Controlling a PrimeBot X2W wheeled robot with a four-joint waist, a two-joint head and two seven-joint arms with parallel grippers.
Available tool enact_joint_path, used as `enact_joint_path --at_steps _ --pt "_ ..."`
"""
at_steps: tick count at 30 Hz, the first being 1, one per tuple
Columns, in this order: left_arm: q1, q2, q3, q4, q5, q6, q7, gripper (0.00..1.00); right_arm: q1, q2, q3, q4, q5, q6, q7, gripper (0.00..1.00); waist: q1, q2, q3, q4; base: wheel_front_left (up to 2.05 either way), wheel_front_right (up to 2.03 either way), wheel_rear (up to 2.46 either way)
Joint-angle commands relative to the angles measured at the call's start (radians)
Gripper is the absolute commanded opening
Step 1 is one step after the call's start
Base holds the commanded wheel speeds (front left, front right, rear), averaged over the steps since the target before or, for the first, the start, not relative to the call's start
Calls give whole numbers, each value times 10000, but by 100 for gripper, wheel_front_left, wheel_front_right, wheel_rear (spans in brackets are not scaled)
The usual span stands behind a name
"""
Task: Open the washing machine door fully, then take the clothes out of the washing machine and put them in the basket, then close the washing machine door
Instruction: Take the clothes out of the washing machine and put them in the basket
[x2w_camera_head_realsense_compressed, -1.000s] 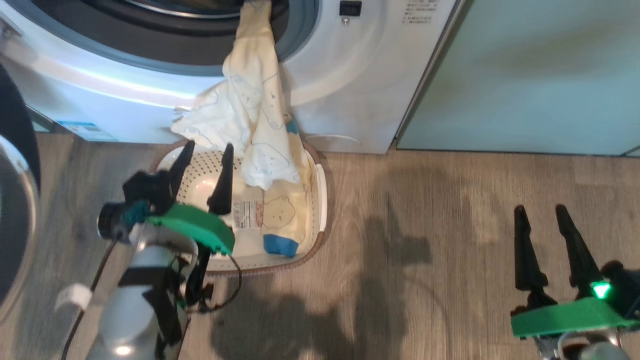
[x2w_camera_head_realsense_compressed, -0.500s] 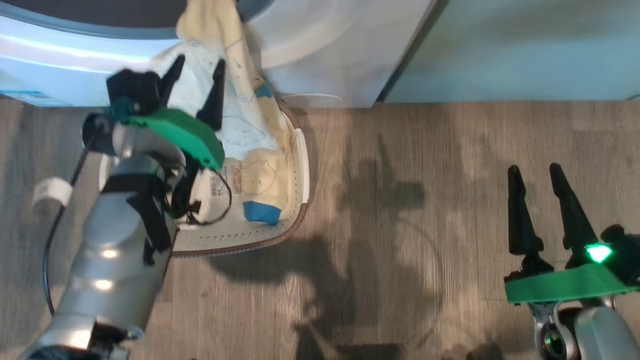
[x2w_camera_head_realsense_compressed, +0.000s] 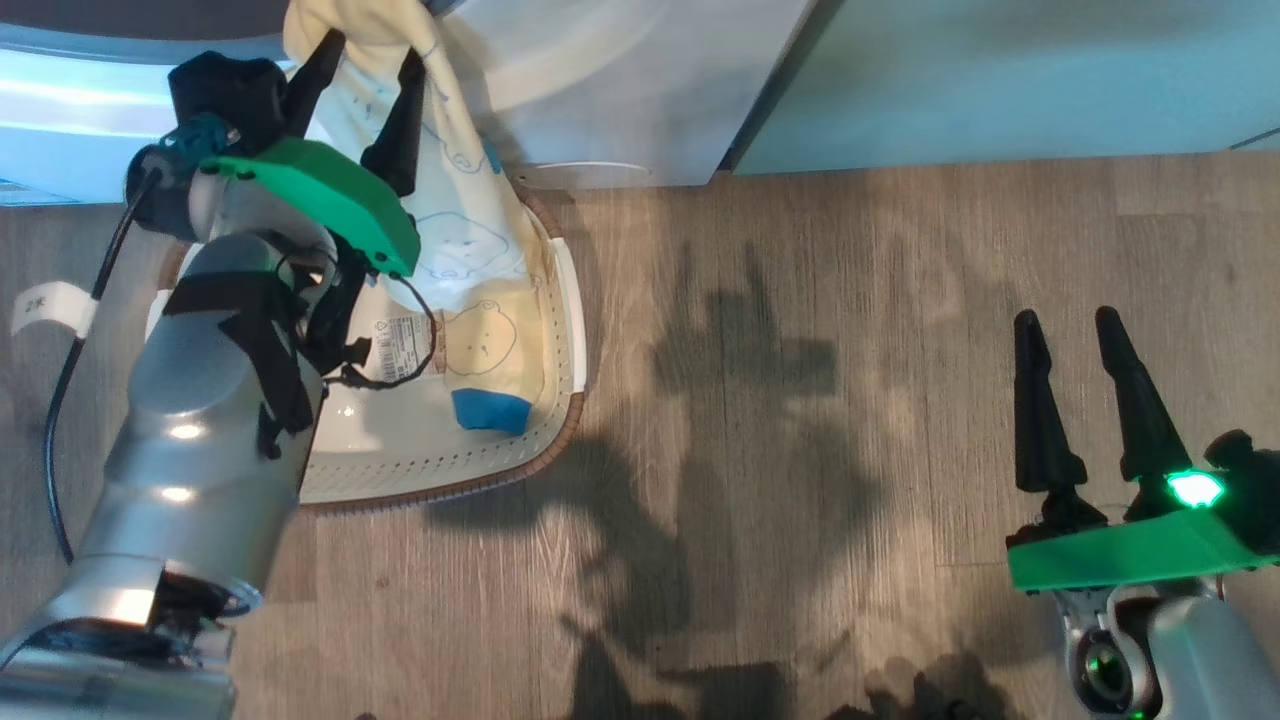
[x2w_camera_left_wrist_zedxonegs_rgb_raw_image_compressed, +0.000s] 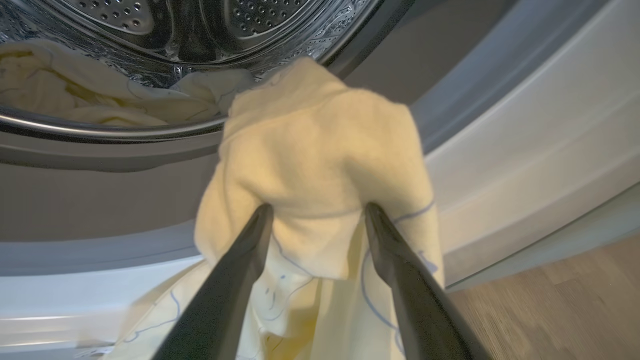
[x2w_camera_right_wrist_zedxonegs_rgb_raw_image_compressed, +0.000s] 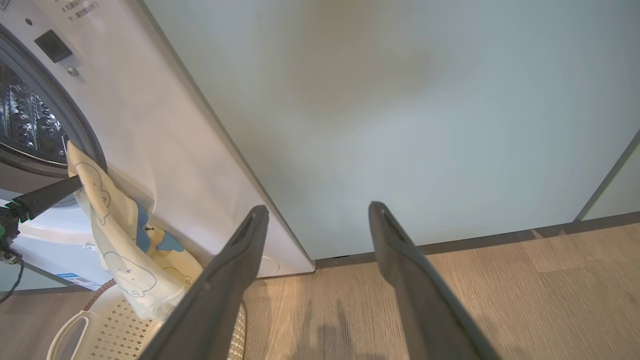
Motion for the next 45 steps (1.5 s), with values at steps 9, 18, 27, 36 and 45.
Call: enact_joint_path --at_steps 9,18,27,36,45 --pt "-897 196 -381 781 323 92 -15 0 -80 -143 148 -211 146 -29 -53 100 2 -1 -56 -42 0 0 0" --pt "-556 118 -631 471 504 324 -442 0 38 -143 -7 -213 74 -29 -53 100 2 -1 -169 215 0 0 0" --pt "844 160 -408 -1579 451 987 -773 0 226 -143 -174 -202 -2 -29 -53 100 2 -1 -349 511 0 0 0" --pt "3075 283 352 -6173 758 1633 -888 0 244 -143 -330 -224 -126 -29 -53 100 2 -1 -381 858 0 0 0" --pt "4876 -265 982 -9556 1506 1503 -891 0 162 -143 -407 -240 -411 -29 -53 100 2 -1 -418 1268 0 0 0"
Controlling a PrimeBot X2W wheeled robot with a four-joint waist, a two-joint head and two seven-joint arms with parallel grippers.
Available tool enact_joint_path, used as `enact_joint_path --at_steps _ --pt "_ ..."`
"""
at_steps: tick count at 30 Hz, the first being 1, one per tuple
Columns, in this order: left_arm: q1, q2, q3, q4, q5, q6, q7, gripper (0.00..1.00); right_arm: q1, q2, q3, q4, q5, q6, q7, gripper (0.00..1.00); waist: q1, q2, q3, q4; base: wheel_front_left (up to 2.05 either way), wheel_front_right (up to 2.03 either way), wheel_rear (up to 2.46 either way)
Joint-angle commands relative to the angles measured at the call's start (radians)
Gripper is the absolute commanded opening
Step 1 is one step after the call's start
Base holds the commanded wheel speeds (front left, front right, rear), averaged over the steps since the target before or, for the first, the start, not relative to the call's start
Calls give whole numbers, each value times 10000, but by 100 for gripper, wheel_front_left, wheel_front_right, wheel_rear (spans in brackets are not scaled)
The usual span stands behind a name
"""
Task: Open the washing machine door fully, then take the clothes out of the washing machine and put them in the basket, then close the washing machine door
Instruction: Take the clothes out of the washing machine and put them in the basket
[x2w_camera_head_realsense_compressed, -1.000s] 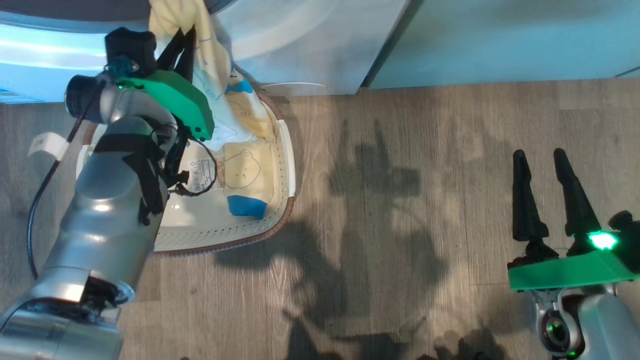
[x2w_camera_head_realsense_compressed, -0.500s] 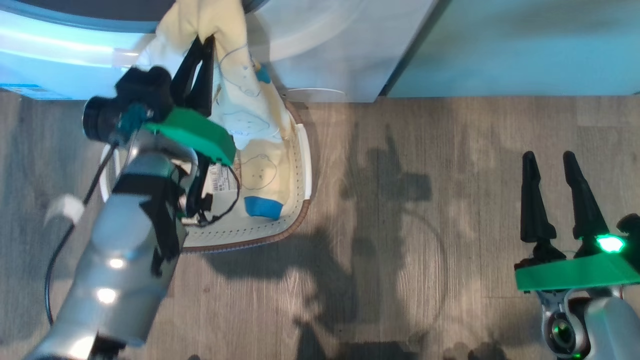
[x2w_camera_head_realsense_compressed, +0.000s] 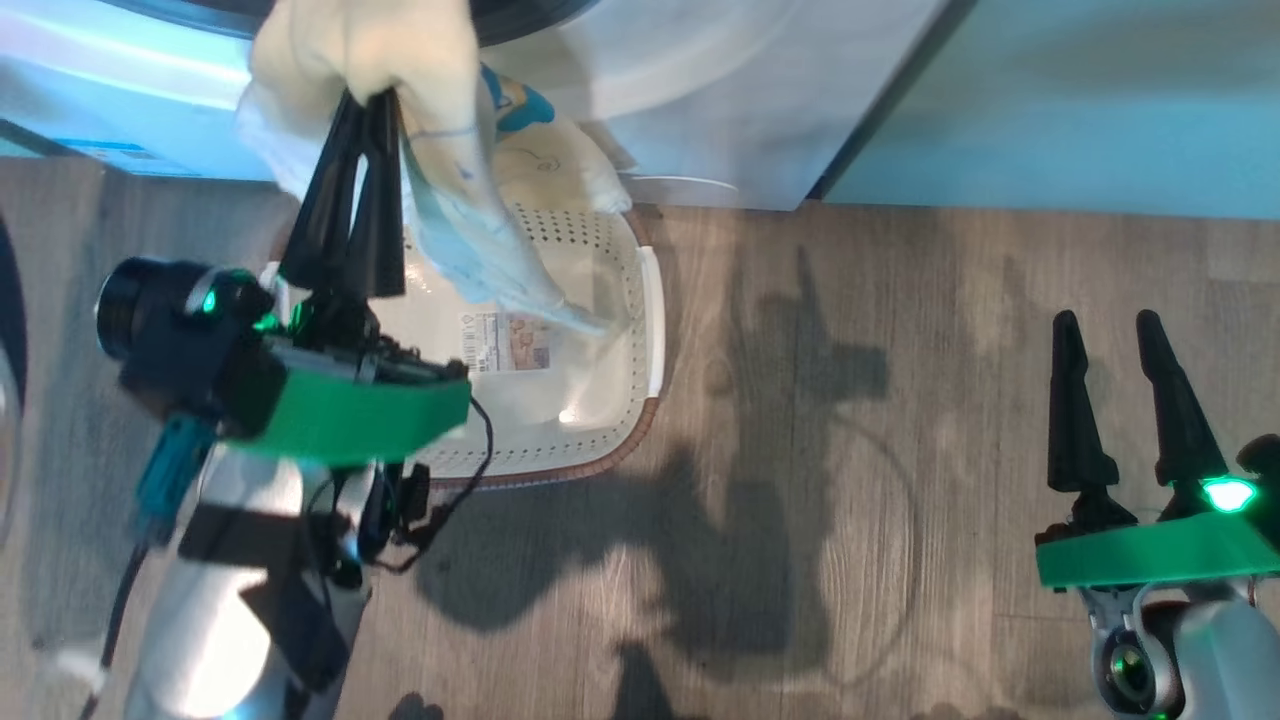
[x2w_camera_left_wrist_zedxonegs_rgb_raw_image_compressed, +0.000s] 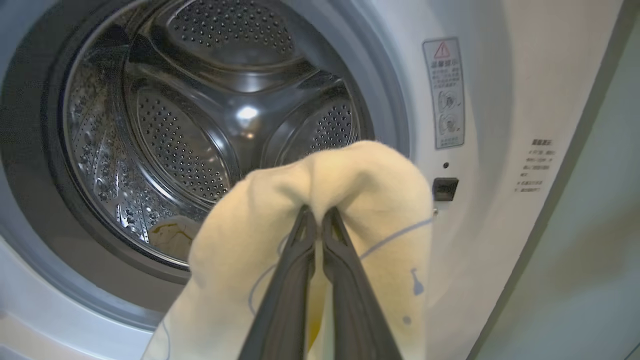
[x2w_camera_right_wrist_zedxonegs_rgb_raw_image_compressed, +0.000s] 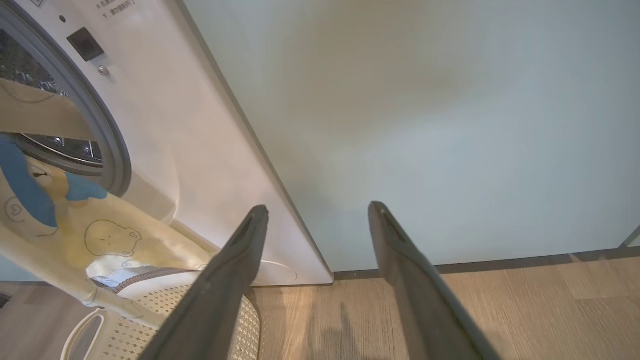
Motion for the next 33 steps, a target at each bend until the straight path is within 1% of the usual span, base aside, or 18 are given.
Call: enact_joint_path --at_steps 1,6,11,13,16,20,25,30,33 --pt "89 55 420 -706 177 -103 -49 0 26 -133 187 -282 -101 -29 -53 100 1 0 -17 73 0 0 0" --pt "556 -309 413 -2072 672 -343 -50 0 35 -133 181 -270 -196 -29 -53 100 1 0 -41 300 0 0 0" --pt "667 -534 272 -3329 1093 -494 -50 0 38 -133 177 -274 -290 -29 -53 100 1 0 -47 516 0 0 0" --pt "760 -589 181 -3573 1219 -504 -50 0 17 -133 181 -271 -316 -29 -53 100 1 0 -47 571 0 0 0" --pt "967 -633 56 -3493 1244 -524 -50 0 -2 -133 189 -262 -331 -29 -53 100 1 0 -65 606 0 0 0" --pt "1410 -700 -95 -2490 1037 -658 -50 0 -17 -133 230 -238 -331 -29 -53 100 1 0 -88 594 0 0 0" --pt "1646 -736 58 -614 698 -974 -51 0 -22 -133 309 -268 -217 -29 -53 100 1 0 -51 396 0 0 0" --pt "1427 -744 409 1800 342 -1231 -51 0 -91 -133 346 -230 -90 -29 -53 100 1 0 14 82 0 0 0" --pt "1096 -682 582 3648 120 -1318 -51 0 -113 -133 361 -225 7 -29 -53 100 1 0 54 -111 0 0 0"
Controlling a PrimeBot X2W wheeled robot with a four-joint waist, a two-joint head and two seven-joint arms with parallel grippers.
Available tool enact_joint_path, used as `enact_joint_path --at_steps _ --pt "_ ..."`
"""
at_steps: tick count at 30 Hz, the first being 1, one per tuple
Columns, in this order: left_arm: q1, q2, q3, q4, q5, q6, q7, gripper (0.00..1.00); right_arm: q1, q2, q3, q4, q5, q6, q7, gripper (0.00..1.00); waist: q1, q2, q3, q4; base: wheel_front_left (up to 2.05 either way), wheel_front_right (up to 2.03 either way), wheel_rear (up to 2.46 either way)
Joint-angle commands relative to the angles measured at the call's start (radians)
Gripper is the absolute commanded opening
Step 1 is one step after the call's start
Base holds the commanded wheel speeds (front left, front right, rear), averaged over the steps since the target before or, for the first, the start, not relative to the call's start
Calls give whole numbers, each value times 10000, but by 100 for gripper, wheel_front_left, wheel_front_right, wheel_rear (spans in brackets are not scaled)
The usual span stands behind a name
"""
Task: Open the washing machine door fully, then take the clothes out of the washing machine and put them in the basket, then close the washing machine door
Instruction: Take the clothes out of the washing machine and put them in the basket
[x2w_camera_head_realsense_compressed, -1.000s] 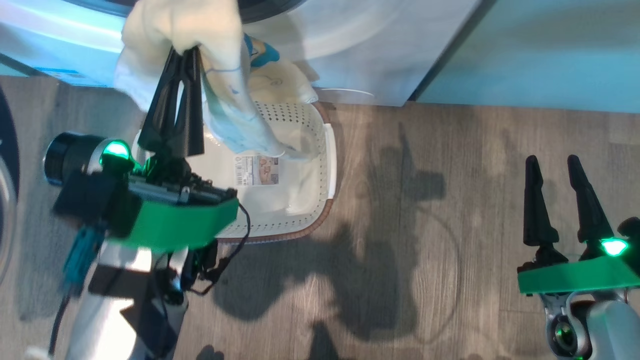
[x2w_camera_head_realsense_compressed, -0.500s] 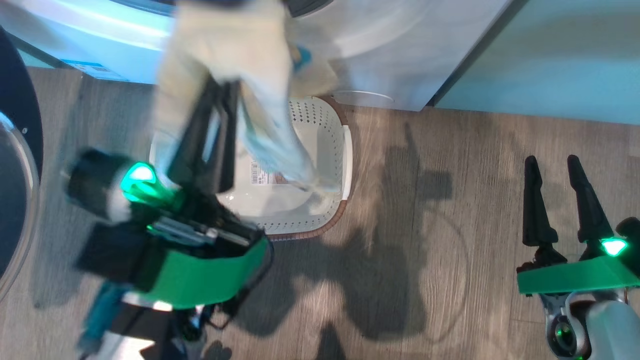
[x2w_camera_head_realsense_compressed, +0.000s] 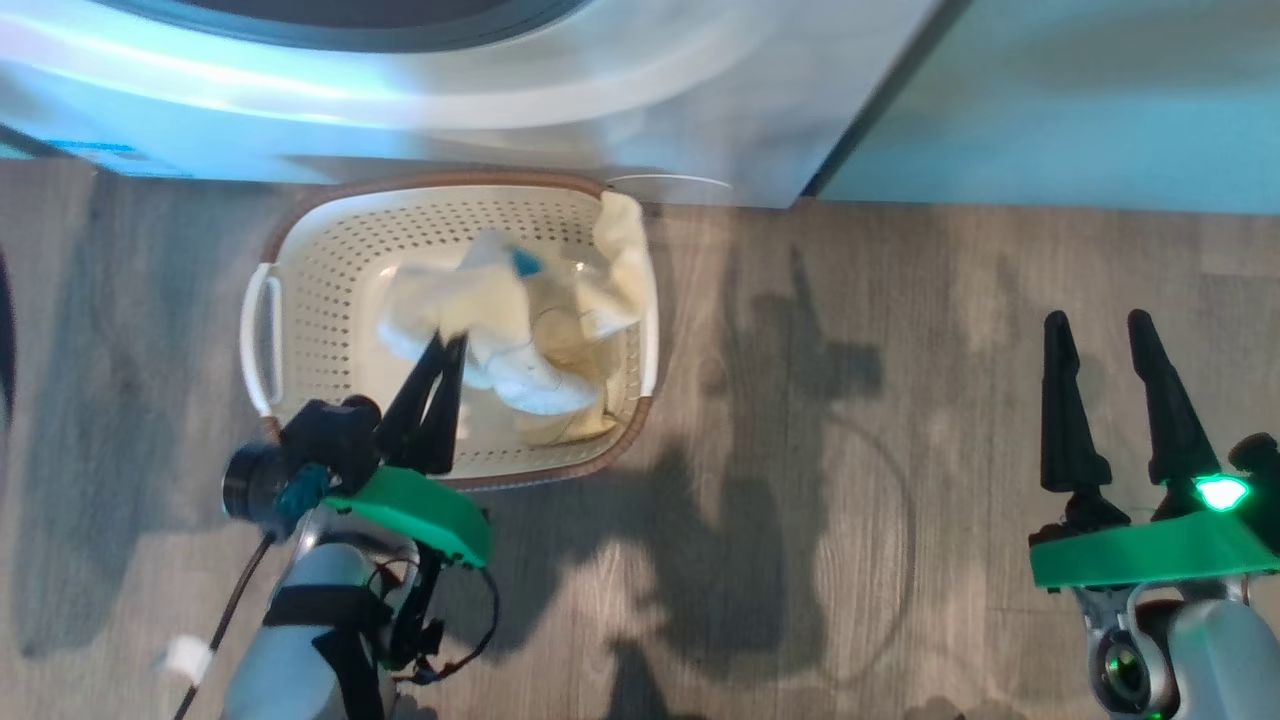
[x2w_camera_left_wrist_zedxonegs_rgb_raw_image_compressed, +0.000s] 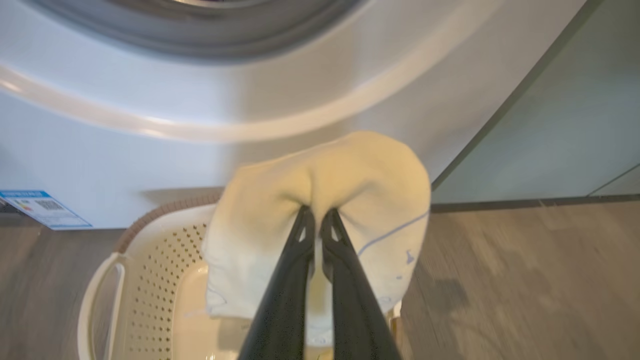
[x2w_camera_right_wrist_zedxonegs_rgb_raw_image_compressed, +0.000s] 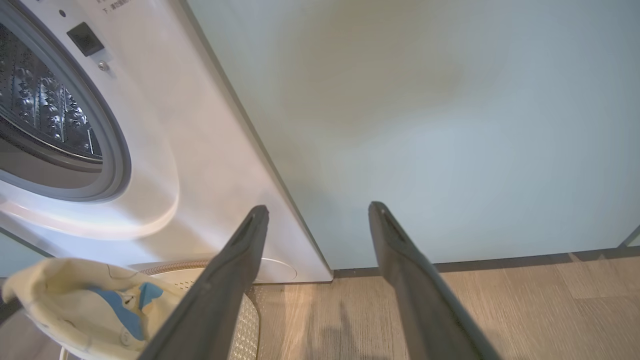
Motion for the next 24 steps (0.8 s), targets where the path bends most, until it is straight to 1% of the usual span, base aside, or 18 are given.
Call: enact_joint_path --at_steps 1,4,7,10,13,14,19,20,21,22,23,24 --pt "-338 172 430 529 -58 -23 -35 0 -91 -102 278 -240 85 -29 -53 100 -1 0 42 -157 0 0 0" --pt "-980 323 525 2361 -212 -65 11 0 -94 -102 311 -237 176 -29 -53 100 -1 0 109 -348 0 0 0" --pt "-1747 446 516 3901 -249 -76 26 0 -86 -102 308 -247 238 -29 -53 100 -1 0 181 -502 0 0 0" --pt "-2451 547 492 5304 -173 94 201 0 -96 -102 353 -254 290 -29 -53 100 -1 0 239 -625 0 0 0" --pt "-3100 568 419 6371 -98 254 307 0 -98 -102 413 -268 309 -29 -53 100 -1 0 320 -722 0 0 0" --pt "-3469 543 304 6960 -43 274 408 0 -125 -102 437 -272 309 -29 -53 100 -1 0 400 -765 0 0 0" --pt "-4258 421 179 8073 -138 250 522 0 -218 -102 515 -300 303 -29 -53 100 -1 0 610 -792 0 0 0" --pt "-4383 407 160 8188 -129 301 444 27 -232 -102 515 -306 307 -29 -53 100 -1 0 642 -781 0 0 0" --pt "-4478 382 166 8331 -168 312 398 63 -241 -102 510 -310 310 -29 -53 100 -1 0 667 -761 0 0 0" --pt "-4566 361 142 8442 -176 312 341 95 -244 -102 524 -297 314 -29 -53 100 -1 0 686 -739 0 0 0" --pt "-4645 344 107 8503 -159 338 263 100 -245 -102 540 -282 311 -29 -53 100 -1 0 701 -717 0 0 0" --pt "-4704 324 81 8578 -157 351 208 100 -245 -102 547 -274 301 -29 -53 100 -1 0 711 -691 0 0 0"
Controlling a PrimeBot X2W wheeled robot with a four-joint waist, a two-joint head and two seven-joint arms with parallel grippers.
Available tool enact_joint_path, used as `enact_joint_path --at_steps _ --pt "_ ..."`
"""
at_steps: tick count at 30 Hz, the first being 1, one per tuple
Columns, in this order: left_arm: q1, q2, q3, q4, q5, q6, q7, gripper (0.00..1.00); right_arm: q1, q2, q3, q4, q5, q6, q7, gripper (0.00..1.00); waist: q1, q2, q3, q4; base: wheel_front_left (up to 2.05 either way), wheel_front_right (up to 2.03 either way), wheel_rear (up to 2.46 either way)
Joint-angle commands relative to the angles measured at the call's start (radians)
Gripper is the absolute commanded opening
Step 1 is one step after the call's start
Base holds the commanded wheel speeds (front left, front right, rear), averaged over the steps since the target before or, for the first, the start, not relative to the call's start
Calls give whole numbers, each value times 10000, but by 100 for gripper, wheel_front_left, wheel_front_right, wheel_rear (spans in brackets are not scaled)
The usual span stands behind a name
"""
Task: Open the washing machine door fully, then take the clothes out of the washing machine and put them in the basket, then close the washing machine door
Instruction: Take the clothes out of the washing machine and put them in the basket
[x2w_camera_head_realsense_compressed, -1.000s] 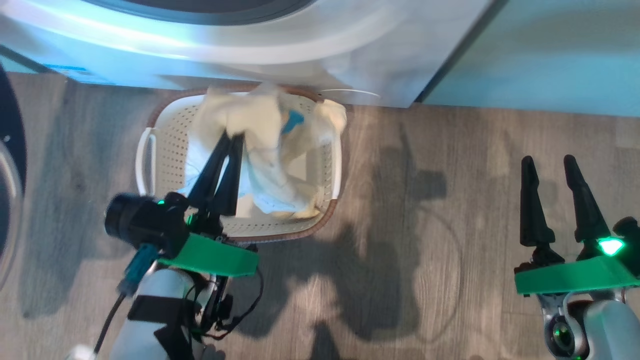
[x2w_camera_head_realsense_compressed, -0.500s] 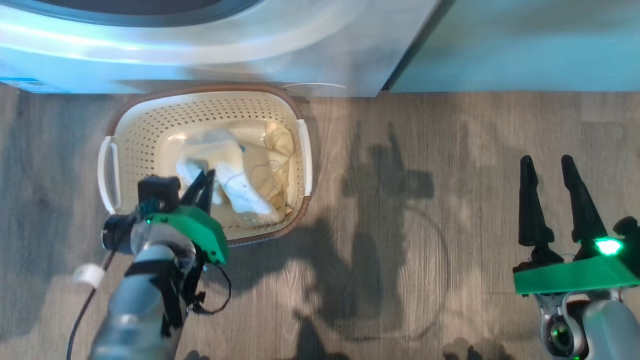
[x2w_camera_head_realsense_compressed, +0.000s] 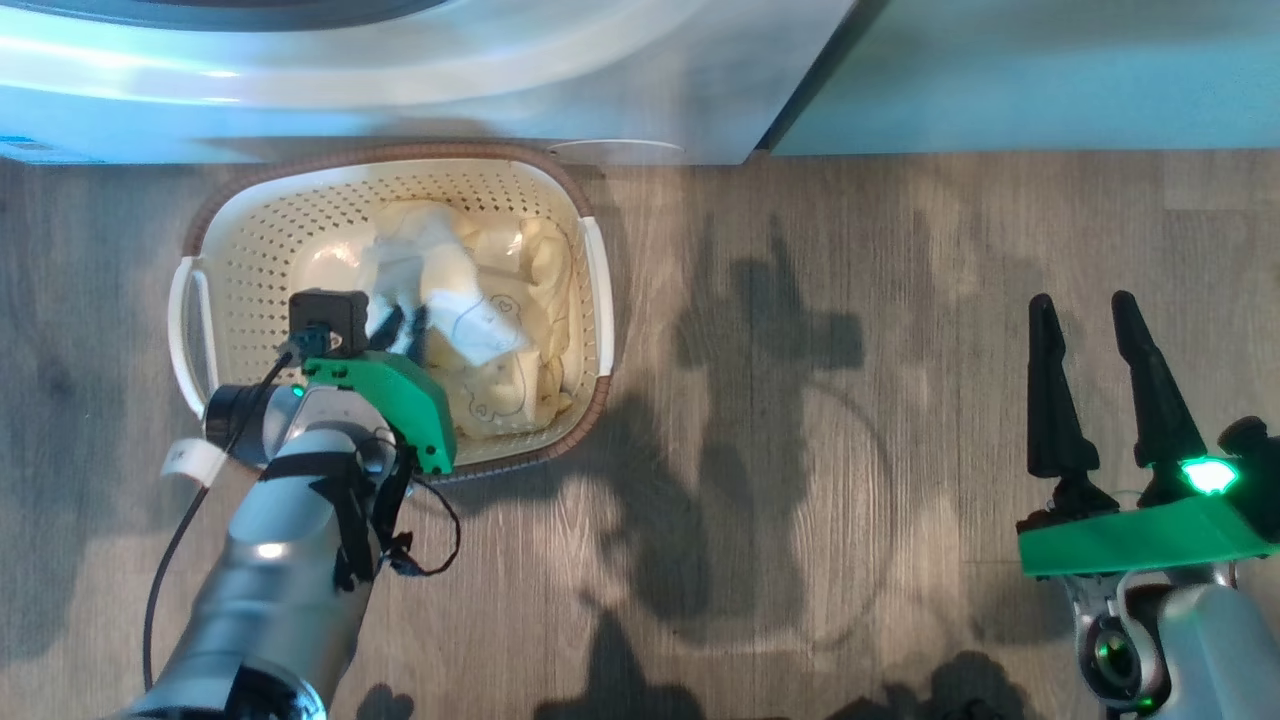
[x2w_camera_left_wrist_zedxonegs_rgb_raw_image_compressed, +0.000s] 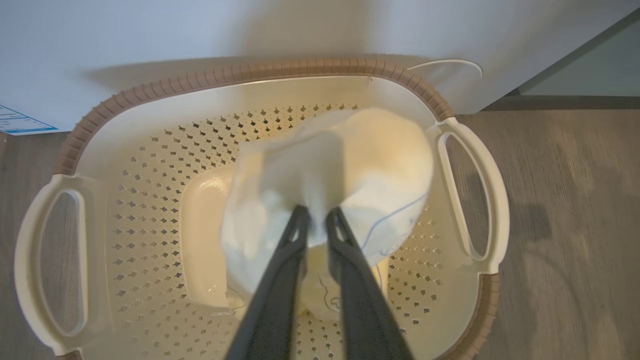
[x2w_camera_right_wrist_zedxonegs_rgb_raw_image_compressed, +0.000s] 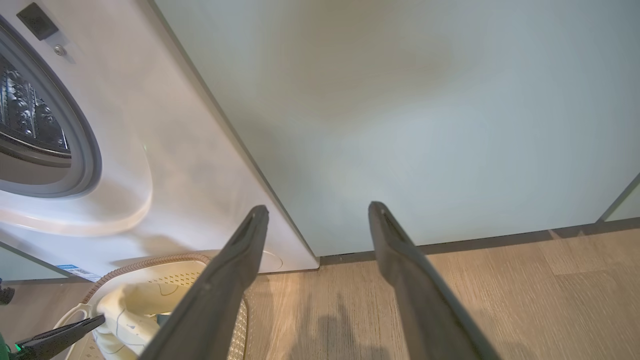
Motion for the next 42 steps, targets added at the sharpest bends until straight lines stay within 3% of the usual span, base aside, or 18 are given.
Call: enact_joint_path --at_steps 1,11,31,42 --pt "-5 184 148 -5 -10 69 -156 100 30 -100 241 -258 38 -29 -53 100 -1 0 15 59 0 0 0" --pt "-70 52 132 -124 -343 -195 -342 100 43 -100 93 -185 -122 -29 -53 100 -1 0 -118 325 0 0 0" --pt "2755 -85 557 -6372 87 118 -353 100 595 -100 -900 -254 -1029 -29 -53 100 -1 0 -1920 1057 0 0 0" --pt "4479 -126 773 -8629 240 315 -353 100 1243 -100 -561 -103 -1131 -29 -53 100 -1 0 -3540 1220 0 0 0"
